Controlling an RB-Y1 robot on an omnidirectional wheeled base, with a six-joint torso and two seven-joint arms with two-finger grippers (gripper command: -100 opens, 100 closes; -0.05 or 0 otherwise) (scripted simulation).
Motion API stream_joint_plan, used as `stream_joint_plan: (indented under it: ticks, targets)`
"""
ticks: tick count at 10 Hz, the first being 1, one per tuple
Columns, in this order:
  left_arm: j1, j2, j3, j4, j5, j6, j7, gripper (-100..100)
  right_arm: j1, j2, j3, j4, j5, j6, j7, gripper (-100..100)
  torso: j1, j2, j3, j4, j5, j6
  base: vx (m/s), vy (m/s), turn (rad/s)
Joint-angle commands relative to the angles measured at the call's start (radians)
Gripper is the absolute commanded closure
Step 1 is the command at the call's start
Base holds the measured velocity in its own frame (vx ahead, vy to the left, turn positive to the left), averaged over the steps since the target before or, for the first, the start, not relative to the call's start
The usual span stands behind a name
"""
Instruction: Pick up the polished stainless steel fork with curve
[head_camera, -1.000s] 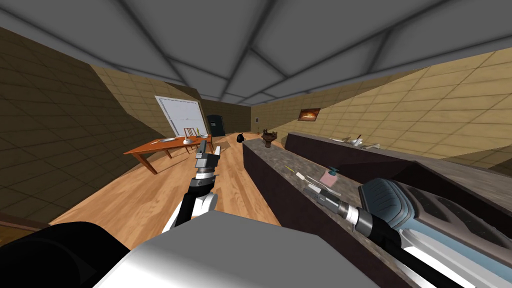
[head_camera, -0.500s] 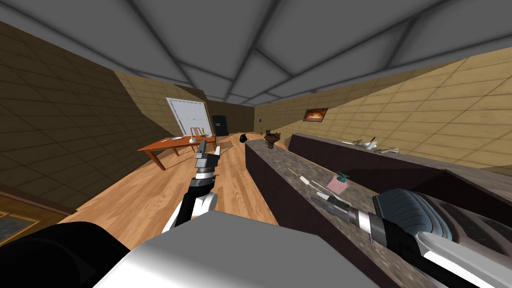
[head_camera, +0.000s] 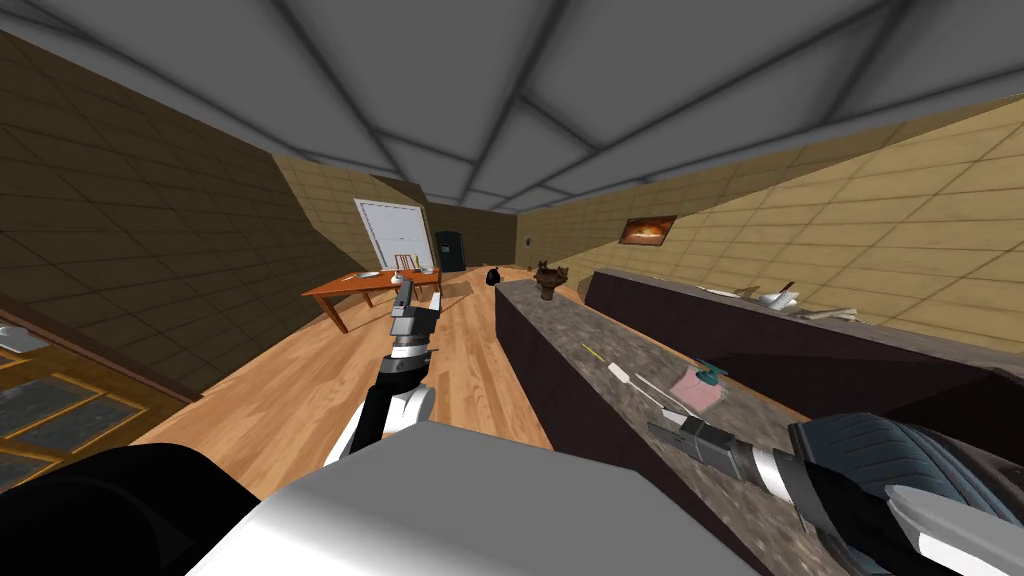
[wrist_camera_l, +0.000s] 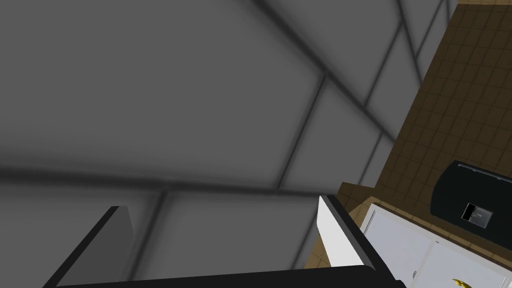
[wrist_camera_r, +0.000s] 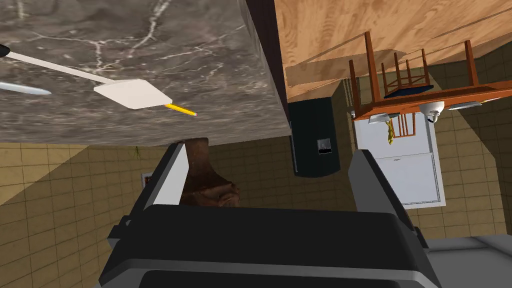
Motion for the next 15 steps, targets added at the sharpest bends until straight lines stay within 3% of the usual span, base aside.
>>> stream_joint_plan:
  ticks: [1,3,5,8,10,12,14,15]
  targets:
    - [0.000,0.000,0.000,0.000,0.000,0.000,0.000,0,0.011,-0.035,0.017,0.024,0.010,0.008,0.008,-100,0.000,0.000,0.000,0.000,0.000,0.000,0.070,-0.078,0.101]
    - [0.000,0.000,0.000,0.000,0.000,0.000,0.000,0,0.054,-0.102,0.058,0.099,0.029,0.017,0.020,-100,0.001,0.002,0.001,0.000,0.000,0.001,0.058,-0.074,0.189]
    - [0.000,0.000,0.000,0.000,0.000,0.000,0.000,0,0.054,-0.116,0.058,0.101,0.029,0.017,0.020,-100,-0.001,0.002,0.001,0.000,0.000,0.001,0.036,-0.060,0.024]
    - [0.000,0.000,0.000,0.000,0.000,0.000,0.000,0,0.097,-0.182,0.101,0.170,0.046,0.025,0.032,-100,0.003,0.003,0.002,0.001,0.000,0.001,0.037,-0.046,0.117]
    - [0.000,0.000,0.000,0.000,0.000,0.000,0.000,0,0.097,-0.182,0.101,0.170,0.046,0.025,0.032,-100,0.002,0.003,0.002,0.001,0.000,0.001,0.022,-0.041,0.040]
    - [0.000,0.000,0.000,0.000,0.000,0.000,0.000,0,0.137,-0.235,0.143,0.228,0.059,0.032,0.044,-100,0.003,0.004,0.002,0.001,0.000,0.001,0.042,-0.055,0.184]
    - [0.000,0.000,0.000,0.000,0.000,0.000,0.000,0,0.137,-0.235,0.143,0.228,0.059,0.032,0.044,-100,0.001,0.002,0.001,0.001,0.000,0.001,0.026,-0.054,0.015]
    - [0.000,0.000,0.000,0.000,0.000,0.000,0.000,0,0.156,-0.255,0.163,0.252,0.065,0.034,0.049,-100,0.003,0.004,0.002,0.001,0.000,0.002,0.030,-0.044,0.108]
